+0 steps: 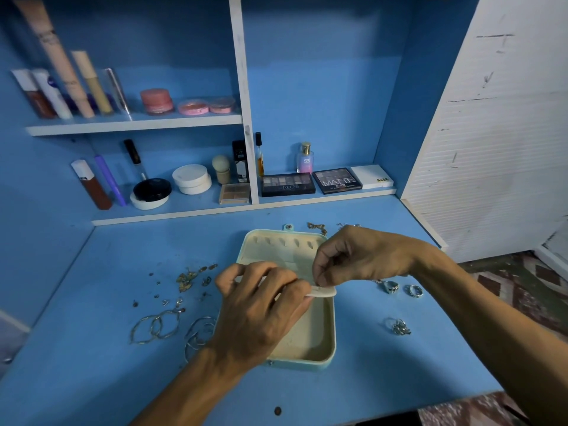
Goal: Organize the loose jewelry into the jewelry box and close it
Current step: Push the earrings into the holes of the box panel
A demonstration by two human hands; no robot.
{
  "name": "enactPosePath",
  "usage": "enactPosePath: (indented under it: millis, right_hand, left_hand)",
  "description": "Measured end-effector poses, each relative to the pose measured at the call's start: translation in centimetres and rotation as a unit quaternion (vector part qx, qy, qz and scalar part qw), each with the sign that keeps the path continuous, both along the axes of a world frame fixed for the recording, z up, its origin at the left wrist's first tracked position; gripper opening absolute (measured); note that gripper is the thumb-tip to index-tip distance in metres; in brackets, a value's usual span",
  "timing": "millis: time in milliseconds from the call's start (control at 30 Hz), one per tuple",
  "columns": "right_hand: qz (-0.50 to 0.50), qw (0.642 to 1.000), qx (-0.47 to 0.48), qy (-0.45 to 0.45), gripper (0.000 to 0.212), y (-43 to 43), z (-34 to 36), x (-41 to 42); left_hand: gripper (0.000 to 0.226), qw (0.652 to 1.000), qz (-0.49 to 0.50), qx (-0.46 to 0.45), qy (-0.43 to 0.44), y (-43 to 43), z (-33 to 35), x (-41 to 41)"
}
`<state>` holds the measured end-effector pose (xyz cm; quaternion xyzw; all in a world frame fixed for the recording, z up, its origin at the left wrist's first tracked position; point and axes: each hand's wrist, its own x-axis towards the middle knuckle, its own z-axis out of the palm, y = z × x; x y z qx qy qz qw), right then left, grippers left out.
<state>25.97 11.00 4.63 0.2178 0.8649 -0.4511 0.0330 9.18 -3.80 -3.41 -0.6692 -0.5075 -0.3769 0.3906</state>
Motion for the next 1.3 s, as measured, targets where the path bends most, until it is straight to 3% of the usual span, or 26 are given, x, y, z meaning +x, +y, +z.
enactPosePath:
  millis: [733,933,1067,1300]
  right_hand:
    - [0.022,0.998,0.051,-0.035,0.014,-0.6,0.6,-0.8]
    - [-0.026,0.999,-0.040,0.004,0.016,0.6,0.3,0.7]
    - [0.007,1.000,-0.011,-0.005,0.009,0.2,0.1,0.3]
    - [0.006,0.999,0.015,-0.035,0.016,-0.6,1.0,-0.5]
  left_hand:
    - [0.027,1.000,-0.005,0.003,0.008,-0.2,0.0,0.0]
    - [0.027,1.000,-0.005,0.004,-0.002,-0.1,0.1,0.0]
    - [0.026,1.000,-0.004,0.004,-0.003,-0.2,0.0,0.0]
    - [0.027,1.000,-0.004,0.001,-0.002,-0.1,0.0,0.0]
